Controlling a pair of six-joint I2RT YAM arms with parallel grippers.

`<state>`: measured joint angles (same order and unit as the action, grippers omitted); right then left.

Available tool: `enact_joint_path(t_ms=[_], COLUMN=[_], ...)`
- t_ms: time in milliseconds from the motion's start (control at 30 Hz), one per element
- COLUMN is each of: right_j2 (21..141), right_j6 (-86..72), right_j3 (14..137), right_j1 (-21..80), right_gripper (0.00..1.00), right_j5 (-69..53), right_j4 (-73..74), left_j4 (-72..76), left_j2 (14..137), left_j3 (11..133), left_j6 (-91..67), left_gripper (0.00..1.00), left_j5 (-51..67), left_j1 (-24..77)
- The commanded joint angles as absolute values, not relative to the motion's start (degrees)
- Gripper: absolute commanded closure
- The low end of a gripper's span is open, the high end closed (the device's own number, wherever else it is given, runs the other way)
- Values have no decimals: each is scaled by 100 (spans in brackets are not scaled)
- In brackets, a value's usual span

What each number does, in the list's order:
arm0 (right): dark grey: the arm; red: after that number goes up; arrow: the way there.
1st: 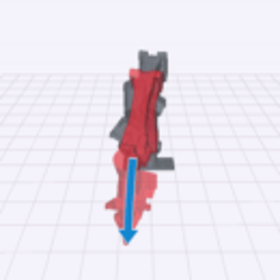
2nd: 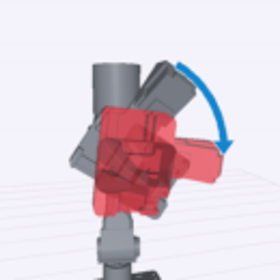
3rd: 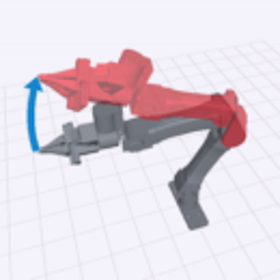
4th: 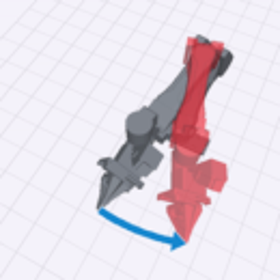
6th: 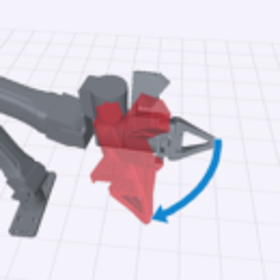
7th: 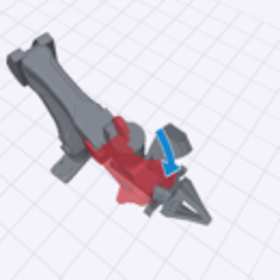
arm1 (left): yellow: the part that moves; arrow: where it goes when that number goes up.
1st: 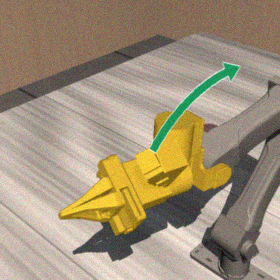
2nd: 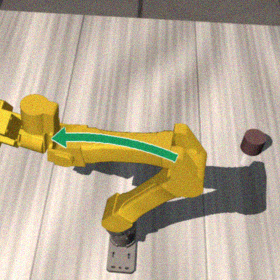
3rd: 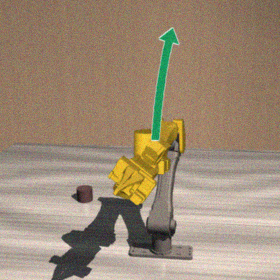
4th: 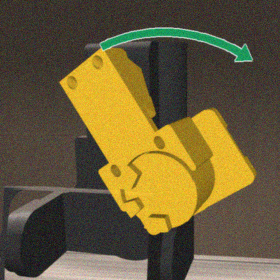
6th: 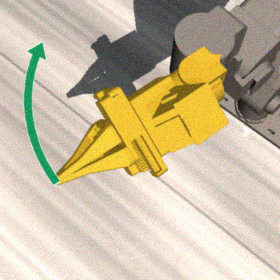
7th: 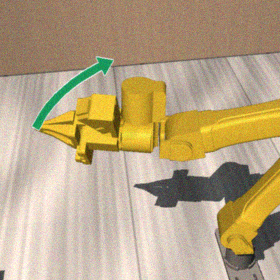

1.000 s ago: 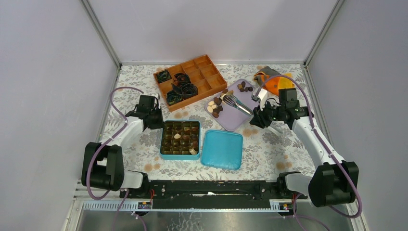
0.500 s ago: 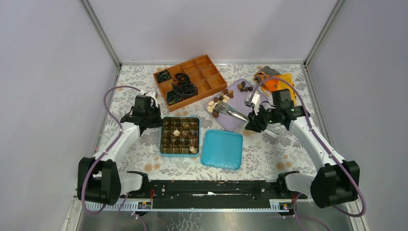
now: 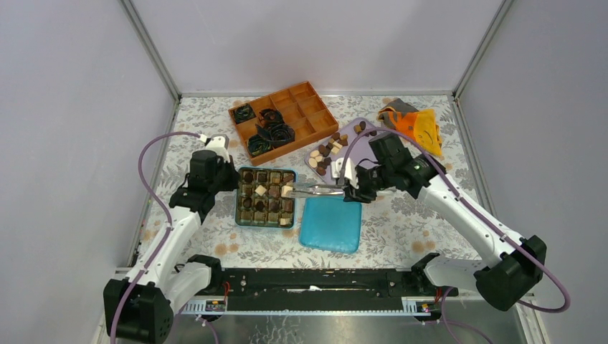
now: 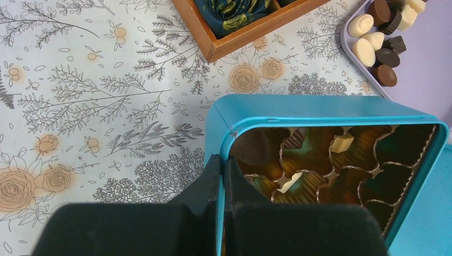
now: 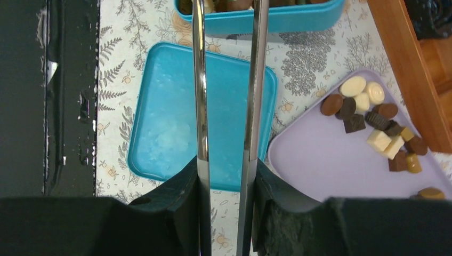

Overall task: Pack the chocolate
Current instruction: Pick up the packing box from the center of the board, then place the fake chocolate in the packing box.

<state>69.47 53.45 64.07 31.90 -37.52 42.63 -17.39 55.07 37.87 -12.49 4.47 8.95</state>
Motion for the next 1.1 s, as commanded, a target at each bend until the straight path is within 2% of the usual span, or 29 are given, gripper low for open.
enact_joint_path(t_ms=[0, 300, 633, 900, 1067], right_j2=[6970, 7434, 8364, 8859, 8965], right_j6=[5831, 5962, 5383, 5146, 5068], right_j3=[6700, 6841, 7242, 7438, 7459], right_j1=[3700, 4617, 5556, 5825, 5859], right_gripper=[100, 100, 97, 95, 84], right_j5=[-3076, -2144, -863, -172, -26], right_j4=[4421, 4480, 4060, 3884, 3821], left_j4=[-885, -750, -812, -893, -923], left_j2=[5278, 5034, 5143, 5235, 5277], left_j3=[3764, 3690, 3710, 3753, 3781], left_j6=[-1216, -1171, -1186, -1195, -1204], left_gripper=[100, 100, 100, 100, 100], left_j5=[473, 431, 307, 264, 278], left_j1=[965, 1048, 1063, 1064, 1063])
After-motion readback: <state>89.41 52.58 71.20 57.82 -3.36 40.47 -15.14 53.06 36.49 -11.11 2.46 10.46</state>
